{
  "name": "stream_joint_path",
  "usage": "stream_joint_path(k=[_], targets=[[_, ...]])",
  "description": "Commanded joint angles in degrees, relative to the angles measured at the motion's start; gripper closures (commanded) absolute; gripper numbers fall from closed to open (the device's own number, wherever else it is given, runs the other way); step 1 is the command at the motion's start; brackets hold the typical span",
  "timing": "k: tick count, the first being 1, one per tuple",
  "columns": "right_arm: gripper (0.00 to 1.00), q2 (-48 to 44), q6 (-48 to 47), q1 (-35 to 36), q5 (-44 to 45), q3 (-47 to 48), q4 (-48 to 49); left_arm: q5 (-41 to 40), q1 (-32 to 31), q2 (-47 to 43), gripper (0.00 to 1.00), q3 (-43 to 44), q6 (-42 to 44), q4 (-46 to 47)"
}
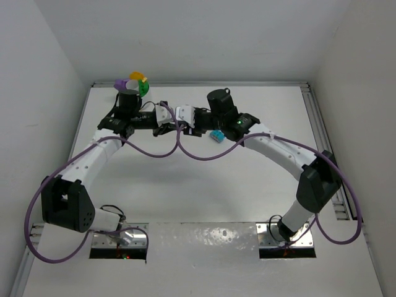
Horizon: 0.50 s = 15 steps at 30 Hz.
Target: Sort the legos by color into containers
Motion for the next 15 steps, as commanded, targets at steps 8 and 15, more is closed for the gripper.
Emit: stream_joint_path(k=[8, 15], targets=[[0.22, -3.5, 10.5, 1.0, 12.9, -6.7, 16.9, -13.3, -1.4, -1.7, 1.0, -1.5, -12.9, 9.2], [0.2, -5.2, 24.0, -3.1, 18.6, -13.4, 31.4, -26.5, 12.6, 2.4, 1.0, 2.5, -40.4, 25.3]])
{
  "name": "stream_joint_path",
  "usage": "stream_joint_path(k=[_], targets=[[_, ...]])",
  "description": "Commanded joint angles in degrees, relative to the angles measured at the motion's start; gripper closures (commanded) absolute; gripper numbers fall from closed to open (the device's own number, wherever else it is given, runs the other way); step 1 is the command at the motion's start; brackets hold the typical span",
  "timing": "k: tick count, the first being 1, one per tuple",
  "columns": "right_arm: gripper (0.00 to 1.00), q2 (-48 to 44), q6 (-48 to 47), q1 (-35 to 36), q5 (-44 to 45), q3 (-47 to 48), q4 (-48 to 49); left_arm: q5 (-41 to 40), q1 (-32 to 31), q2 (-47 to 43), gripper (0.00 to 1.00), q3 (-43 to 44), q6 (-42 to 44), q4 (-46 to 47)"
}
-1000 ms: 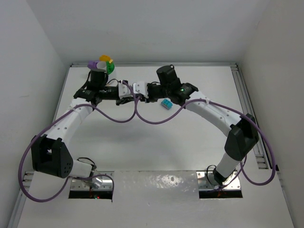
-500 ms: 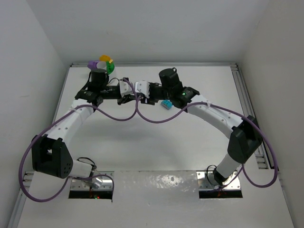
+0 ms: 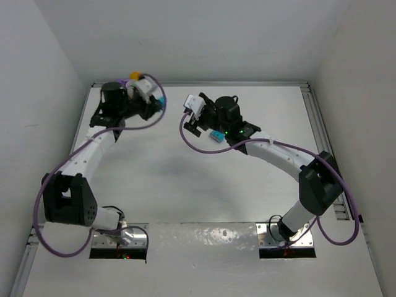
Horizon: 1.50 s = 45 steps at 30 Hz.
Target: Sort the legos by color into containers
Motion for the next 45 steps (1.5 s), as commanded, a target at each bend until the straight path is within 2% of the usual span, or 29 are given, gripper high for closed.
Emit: stream_joint_path(k=[1, 3, 6, 9, 13, 21, 23, 25, 28, 34, 38, 42, 45], targets=[[0.2, -2.8, 10.9, -2.7, 3.6, -3.9, 11.2, -9.1, 10.4, 4.4, 1.0, 5.6, -19.1, 12.8], [0.2, -3.0, 13.5, -4.5, 2.8, -5.3, 14.0, -8.3, 15.9, 6.9, 1.0, 9.6, -24.5, 15.9], [0.2, -2.7, 15.4, -5.9, 1.5, -7.3, 15.3, -7.8, 19.2, 11.3, 1.0, 12.2, -24.6, 22.1], [0.2, -2.4, 15.5, -6.3, 1.4, -8.3, 15.3, -5.4, 20.2, 15.6, 1.0, 13.3, -23.8, 27.9], [0.2, -2.6, 15.1, -6.4, 2.6, -8.5, 13.4, -5.0, 20.6, 23.1, 1.0, 17.5, -23.1, 31.2], [0.2, -3.1, 14.0, -6.8, 5.1, -7.4, 7.7, -3.6, 21.6, 39.1, 1.0, 31.0, -24.3, 31.9], [0.2, -3.1, 14.0, -6.8, 5.8, -7.1, 6.7, 1.2, 21.8, 40.8, 1.0, 34.0, -23.3, 30.6], [0.2, -3.0, 14.1, -6.8, 6.4, -7.1, 6.7, 4.5, 21.6, 42.0, 1.0, 33.1, -23.0, 30.6], [0.2, -2.3, 14.4, -6.8, 7.0, -6.8, 6.1, 5.1, 21.5, 43.2, 1.0, 30.5, -23.7, 33.9], [0.2, -1.9, 15.5, -6.8, 5.2, -5.3, 4.9, 1.8, 21.6, 44.8, 1.0, 29.1, -19.8, 35.2], [0.2, -1.7, 14.9, -6.8, 4.9, -4.8, 4.2, 1.7, 21.6, 47.7, 1.0, 32.4, -20.7, 35.2], [0.2, -1.9, 14.6, -6.8, 5.1, -3.9, 2.9, 2.1, 21.7, 47.8, 1.0, 31.7, -19.3, 35.2], [0.19, -2.1, 13.9, -6.8, 5.4, -3.8, 2.3, 1.6, 21.7, 47.9, 0.95, 31.3, -18.4, 34.0]])
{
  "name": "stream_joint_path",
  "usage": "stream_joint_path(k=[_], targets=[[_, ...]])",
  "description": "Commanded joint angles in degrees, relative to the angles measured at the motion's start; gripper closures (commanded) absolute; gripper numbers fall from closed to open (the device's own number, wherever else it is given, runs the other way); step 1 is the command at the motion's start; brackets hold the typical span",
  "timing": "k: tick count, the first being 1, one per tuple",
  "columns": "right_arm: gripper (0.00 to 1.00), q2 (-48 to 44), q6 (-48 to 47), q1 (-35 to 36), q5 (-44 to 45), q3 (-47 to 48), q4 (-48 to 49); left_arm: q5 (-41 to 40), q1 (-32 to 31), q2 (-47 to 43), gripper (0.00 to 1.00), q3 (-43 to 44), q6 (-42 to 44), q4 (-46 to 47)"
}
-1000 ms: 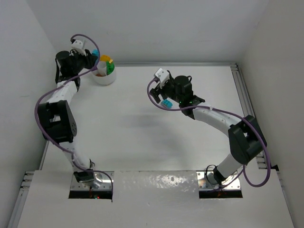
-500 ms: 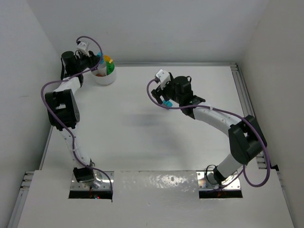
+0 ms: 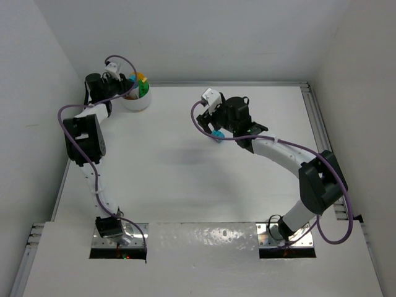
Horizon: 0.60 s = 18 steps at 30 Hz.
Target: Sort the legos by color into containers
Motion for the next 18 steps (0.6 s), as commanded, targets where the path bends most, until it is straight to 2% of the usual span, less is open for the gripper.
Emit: stream_joint_path(k=[1, 3, 6, 7, 10, 14, 18], targets=[[0.19, -1.5, -0.4, -0.1, -0.1, 2.8, -0.1, -0.4, 0.3, -0.9, 0.95, 1.1, 1.7, 2.3], [0.19, -1.5, -0.3, -0.1, -0.4, 3.0, -0.1, -2.0, 0.4, -0.7, 0.94, 1.3, 0.7, 3.0], [0.19, -1.4, -0.4, -0.1, -0.6, 3.2, -0.3, -1.5, 0.5, -0.4, 0.77, 2.2, 0.8, 2.9], [0.19, -1.4, -0.5, -0.1, -0.6, 3.3, -0.4, -1.5, 0.4, -0.3, 0.66, 2.4, 0.8, 2.7], [0.19, -1.3, -0.6, -0.1, -0.6, 3.5, -0.8, -1.7, 0.5, -0.4, 0.55, 2.9, 0.4, 2.4], [0.19, -1.1, -0.4, -0.1, -0.6, 3.8, -1.1, -1.6, 0.5, -0.7, 0.49, 4.3, -0.6, 2.1], [0.19, 0.6, 0.7, -0.2, 0.7, 6.2, -6.3, -0.9, 0.6, -1.3, 0.48, 6.1, -1.9, 1.9]])
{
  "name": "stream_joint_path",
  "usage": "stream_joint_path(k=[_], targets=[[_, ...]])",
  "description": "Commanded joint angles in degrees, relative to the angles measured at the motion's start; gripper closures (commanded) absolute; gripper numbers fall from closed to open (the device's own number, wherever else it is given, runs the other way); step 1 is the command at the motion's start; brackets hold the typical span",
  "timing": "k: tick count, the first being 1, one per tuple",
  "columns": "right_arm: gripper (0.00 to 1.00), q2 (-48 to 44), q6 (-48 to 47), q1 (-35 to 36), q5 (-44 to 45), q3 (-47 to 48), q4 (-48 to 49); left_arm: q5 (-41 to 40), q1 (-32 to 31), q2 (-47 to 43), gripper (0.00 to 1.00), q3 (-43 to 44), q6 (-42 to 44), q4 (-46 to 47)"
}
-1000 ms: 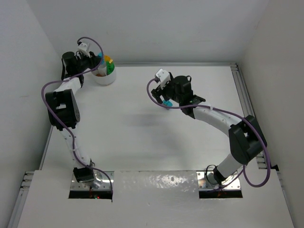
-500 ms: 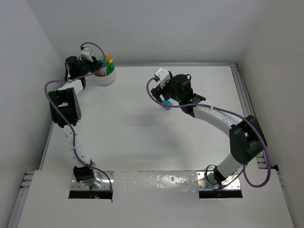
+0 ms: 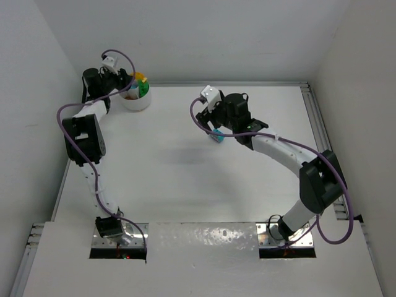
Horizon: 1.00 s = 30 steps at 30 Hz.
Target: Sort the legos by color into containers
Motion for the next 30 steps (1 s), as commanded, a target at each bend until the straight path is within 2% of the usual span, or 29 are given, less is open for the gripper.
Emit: stream_joint_path(k=[1, 6, 12, 17, 22, 24, 25, 30], targets=[[0.19, 0.8, 1.1, -0.2, 1.1, 5.0, -4.0, 1.3, 0.6, -1.8, 0.48, 3.9, -1.8, 1.9], [0.19, 3.5, 2.8, -0.5, 4.5, 5.0, -13.2, 2.9, 0.7, -4.3, 0.48, 4.4, -3.8, 1.8], [0.19, 5.1, 6.0, -3.1, 3.8, -4.5, -9.2, 10.4, 0.4, -10.8, 0.48, 0.3, 0.0, -1.5], [0.16, 12.6, 8.8, -4.2, 9.1, -1.7, -7.7, 13.8, 0.4, -16.3, 0.48, -4.3, 0.5, -3.4], [0.16, 15.3, 8.3, -4.6, 7.9, -3.5, -0.7, 15.8, 0.3, -20.7, 0.48, -8.4, -0.1, -6.1], [0.22, 17.5, 8.3, -5.0, 6.4, -3.1, 0.4, 16.9, 0.0, -22.6, 0.48, -10.2, -0.3, -5.1], [0.34, 18.0, 8.3, -5.3, 6.4, -3.2, 0.9, 17.3, -0.2, -23.3, 0.48, -12.0, -0.1, -4.9], [0.63, 18.9, 8.2, -5.8, 4.4, -2.8, -0.4, 18.4, -0.3, -25.0, 0.48, -13.1, 2.1, -7.8]])
